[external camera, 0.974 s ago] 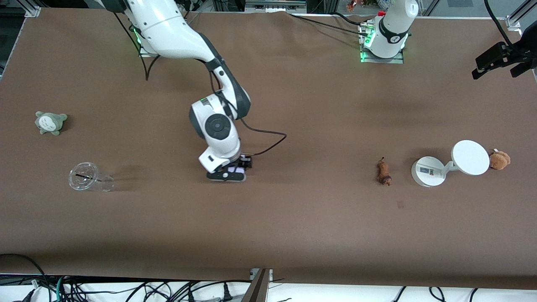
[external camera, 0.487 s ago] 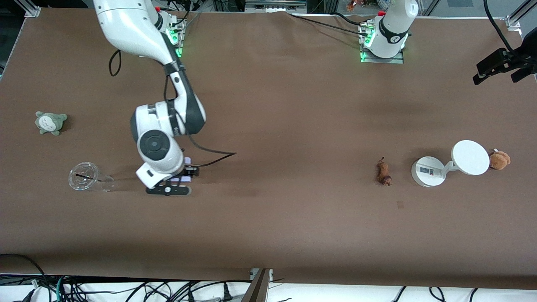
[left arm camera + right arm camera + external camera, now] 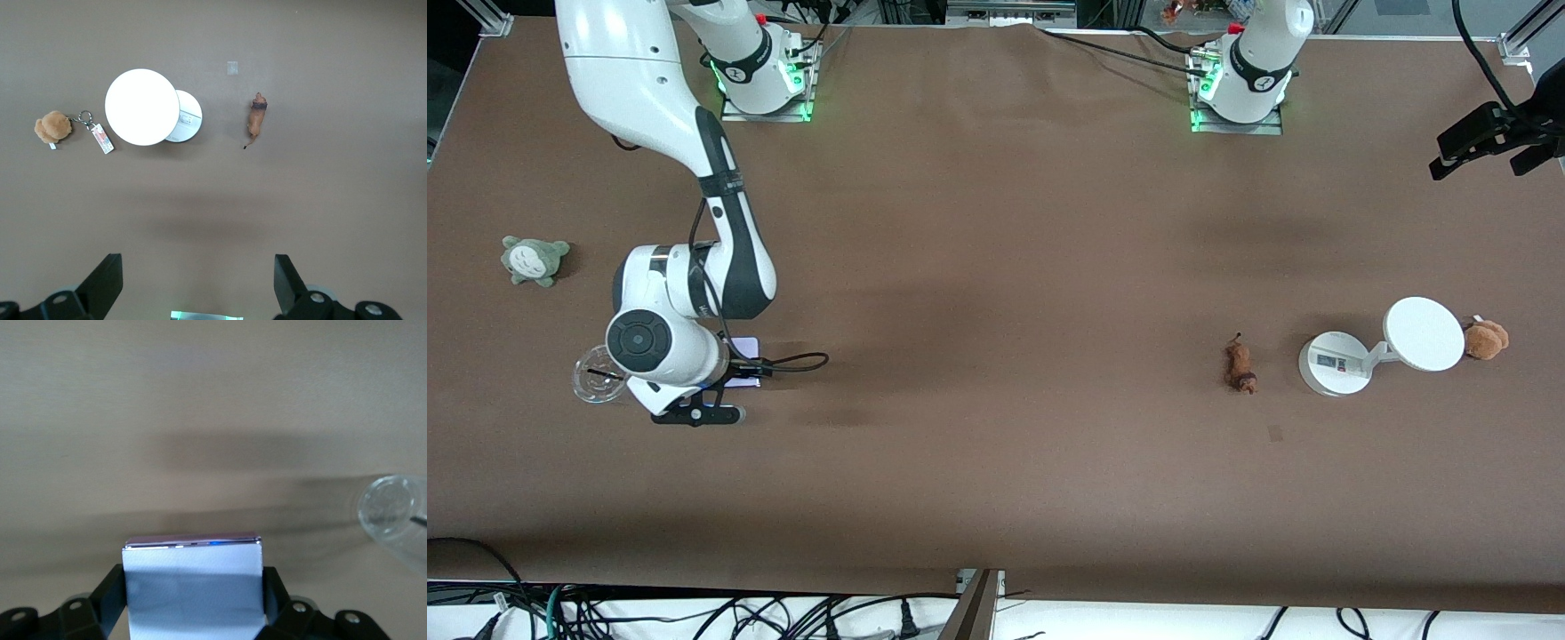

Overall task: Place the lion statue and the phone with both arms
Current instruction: 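Carry the white phone beside the glass cup and release it with the right gripper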

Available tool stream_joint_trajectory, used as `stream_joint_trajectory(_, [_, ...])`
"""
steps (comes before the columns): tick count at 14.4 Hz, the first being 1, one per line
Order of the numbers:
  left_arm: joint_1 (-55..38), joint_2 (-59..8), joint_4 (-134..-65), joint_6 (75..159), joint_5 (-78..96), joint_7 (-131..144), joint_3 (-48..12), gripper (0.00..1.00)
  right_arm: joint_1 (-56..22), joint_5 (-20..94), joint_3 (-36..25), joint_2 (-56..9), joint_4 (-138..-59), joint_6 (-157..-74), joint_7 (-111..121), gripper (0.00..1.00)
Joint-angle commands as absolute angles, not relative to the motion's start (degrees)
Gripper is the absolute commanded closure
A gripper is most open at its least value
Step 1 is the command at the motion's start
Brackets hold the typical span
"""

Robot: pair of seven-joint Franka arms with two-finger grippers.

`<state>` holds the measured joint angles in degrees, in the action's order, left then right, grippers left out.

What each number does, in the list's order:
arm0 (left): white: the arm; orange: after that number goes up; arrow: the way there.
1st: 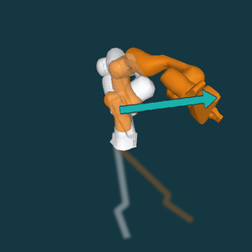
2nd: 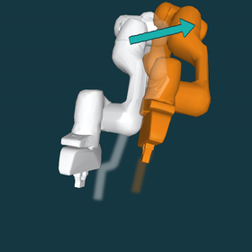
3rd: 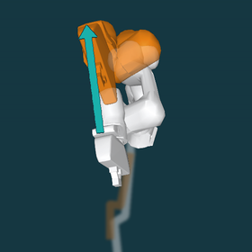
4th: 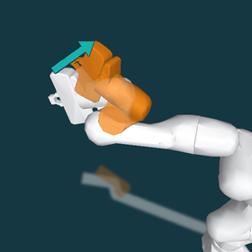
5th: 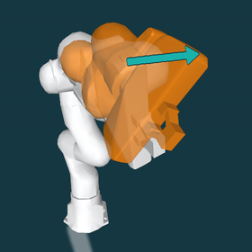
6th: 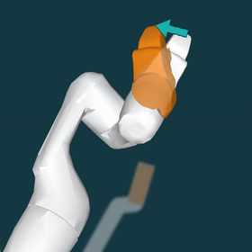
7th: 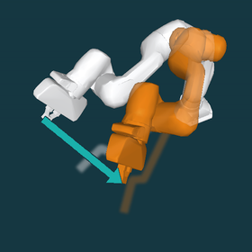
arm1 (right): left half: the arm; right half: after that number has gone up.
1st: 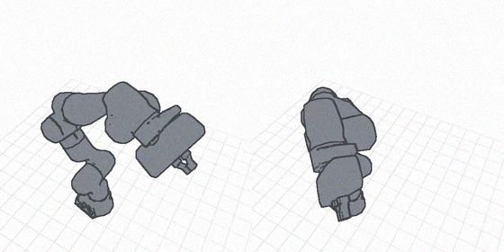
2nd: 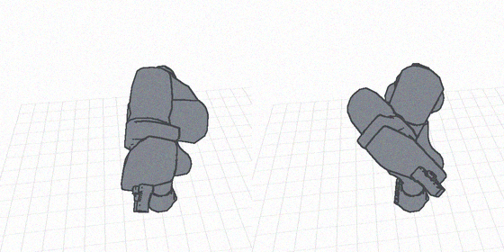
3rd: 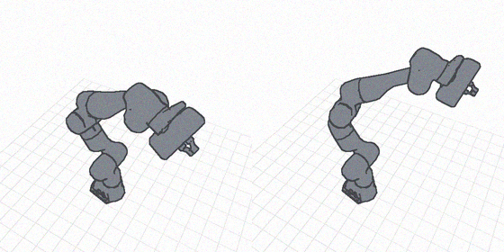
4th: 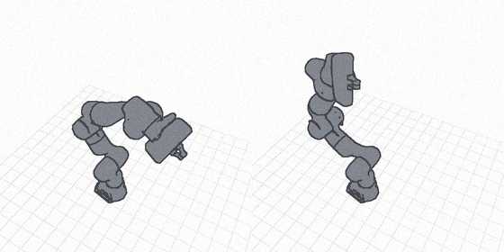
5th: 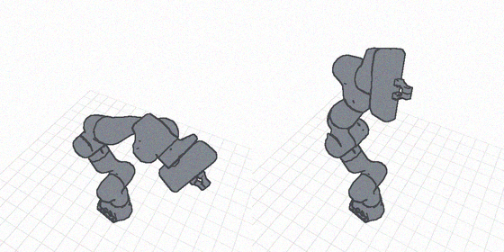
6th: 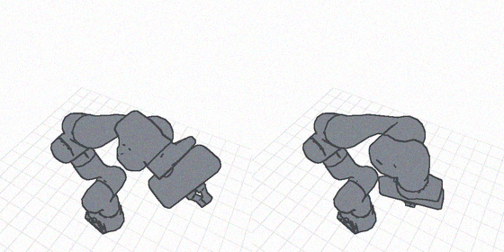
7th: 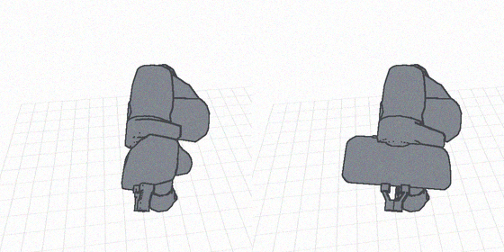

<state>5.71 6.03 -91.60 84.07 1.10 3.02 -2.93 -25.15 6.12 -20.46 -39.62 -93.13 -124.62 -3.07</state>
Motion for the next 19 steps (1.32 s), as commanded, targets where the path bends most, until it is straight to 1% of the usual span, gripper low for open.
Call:
stream_joint_trajectory(1, [6.15, 5.71, -90.18, 83.67, 1.05, 2.11, -2.64, 0.0, -23.12, 7.29, -19.6, -38.67, -99.03, -131.81, 0.17, 0.84])
stream_joint_trajectory(6, [6.77, 5.27, -90.09, 84.9, 0.97, 2.2, -2.64, 0.0, -21.71, 7.56, -19.42, -39.9, -99.76, -134.47, 0.96, 0.84])
stream_joint_trajectory(9, [7.82, 5.36, -89.48, 84.81, 0.97, 2.11, -2.64, 0.0, -21.01, 10.28, -19.34, -40.78, -99.76, -136.32, 4.04, 0.84])
stream_joint_trajectory(10, [7.82, 5.27, -89.47, 84.81, 0.97, 2.2, -2.64, 0.0, -21.09, 10.54, -19.34, -40.96, -99.67, -136.32, 4.04, 0.8])
stream_joint_trajectory(12, [7.82, 5.27, -89.47, 84.81, 0.97, 2.29, -2.72, 0.0, -21.36, 10.46, -19.34, -40.96, -99.23, -135.97, 4.13, 0.0])
stream_joint_trajectory(14, [7.82, 5.27, -89.47, 84.73, 0.97, 2.29, -2.72, 0.0, -21.97, 10.46, -19.34, -40.52, -98.18, -135.44, 4.31, 0.0])
stream_joint_trajectory(16, [7.82, 5.36, -89.39, 84.64, 0.97, 2.72, -2.81, 0.0, -22.06, 10.37, -19.34, -39.73, -95.99, -132.91, 4.31, 0.0])
stream_joint_trajectory(17, [7.82, 5.36, -89.3, 84.64, 0.97, 2.81, -2.9, 0.0, -22.06, 10.37, -19.42, -39.38, -93.89, -130.11, 4.48, 0.0])
stream_joint_trajectory(19, [7.82, 5.36, -89.3, 84.64, 0.97, 2.73, -2.81, 0.0, -21.89, 9.93, -19.69, -38.76, -87.4, -120.29, 4.57, 0.0])
